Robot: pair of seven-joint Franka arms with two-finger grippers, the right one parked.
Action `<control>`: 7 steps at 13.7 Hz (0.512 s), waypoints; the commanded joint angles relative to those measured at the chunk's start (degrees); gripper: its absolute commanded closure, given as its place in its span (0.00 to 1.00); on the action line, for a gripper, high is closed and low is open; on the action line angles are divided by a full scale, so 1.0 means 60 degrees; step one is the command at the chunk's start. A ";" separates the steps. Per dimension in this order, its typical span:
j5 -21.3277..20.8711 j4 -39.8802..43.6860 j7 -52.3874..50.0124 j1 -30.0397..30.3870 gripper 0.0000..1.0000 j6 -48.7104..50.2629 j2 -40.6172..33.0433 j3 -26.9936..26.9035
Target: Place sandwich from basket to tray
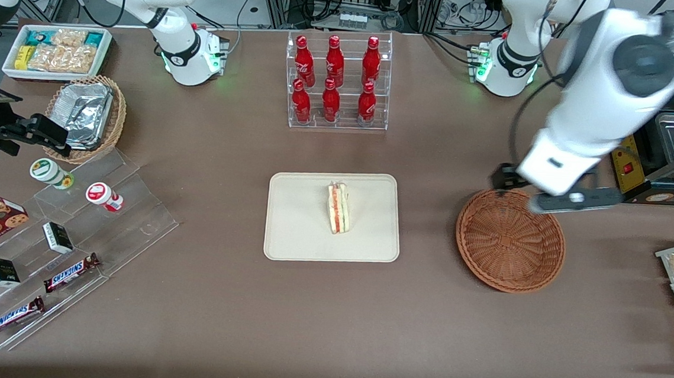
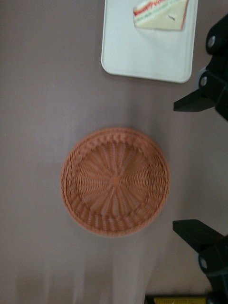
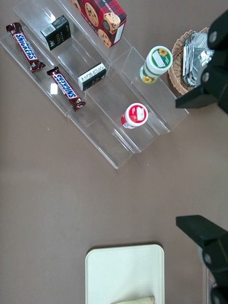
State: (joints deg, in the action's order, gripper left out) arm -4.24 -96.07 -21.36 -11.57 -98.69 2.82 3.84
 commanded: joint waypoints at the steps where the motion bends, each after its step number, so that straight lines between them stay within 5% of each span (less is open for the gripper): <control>1: 0.0222 -0.0467 0.1329 0.0885 0.00 0.0334 -0.0733 0.0107; 7: 0.0413 -0.0468 0.2301 0.1694 0.00 0.0642 -0.1100 -0.0009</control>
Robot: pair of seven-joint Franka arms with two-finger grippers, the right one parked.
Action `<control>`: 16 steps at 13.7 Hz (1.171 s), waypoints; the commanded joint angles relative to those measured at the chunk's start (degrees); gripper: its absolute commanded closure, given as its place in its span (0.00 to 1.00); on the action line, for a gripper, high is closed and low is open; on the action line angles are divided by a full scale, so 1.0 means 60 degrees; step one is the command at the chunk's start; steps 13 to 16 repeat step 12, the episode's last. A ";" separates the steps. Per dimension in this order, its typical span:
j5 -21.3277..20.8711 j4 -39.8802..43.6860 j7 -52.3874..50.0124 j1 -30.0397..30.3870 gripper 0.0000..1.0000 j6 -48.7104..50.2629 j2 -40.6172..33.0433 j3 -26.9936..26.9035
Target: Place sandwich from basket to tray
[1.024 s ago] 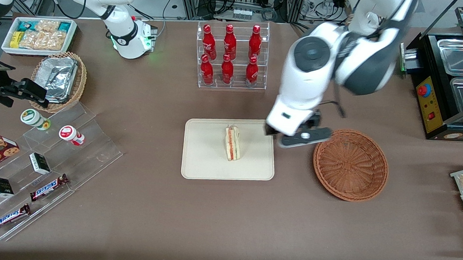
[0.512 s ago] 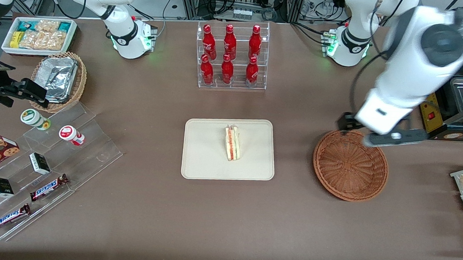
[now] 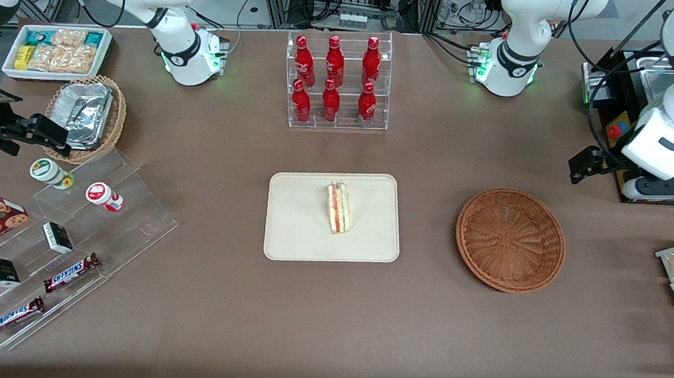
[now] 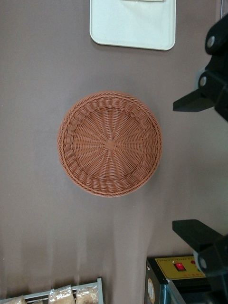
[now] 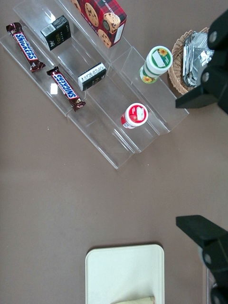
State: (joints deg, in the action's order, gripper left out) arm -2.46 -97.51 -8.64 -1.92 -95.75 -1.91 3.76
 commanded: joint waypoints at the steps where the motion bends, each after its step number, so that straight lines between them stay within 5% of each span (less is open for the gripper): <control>1: 0.0117 -0.0185 0.0195 0.0071 0.00 0.0181 -0.0298 -0.0170; 16: 0.0395 0.0577 0.0547 0.0070 0.00 0.0943 -0.0195 -0.0845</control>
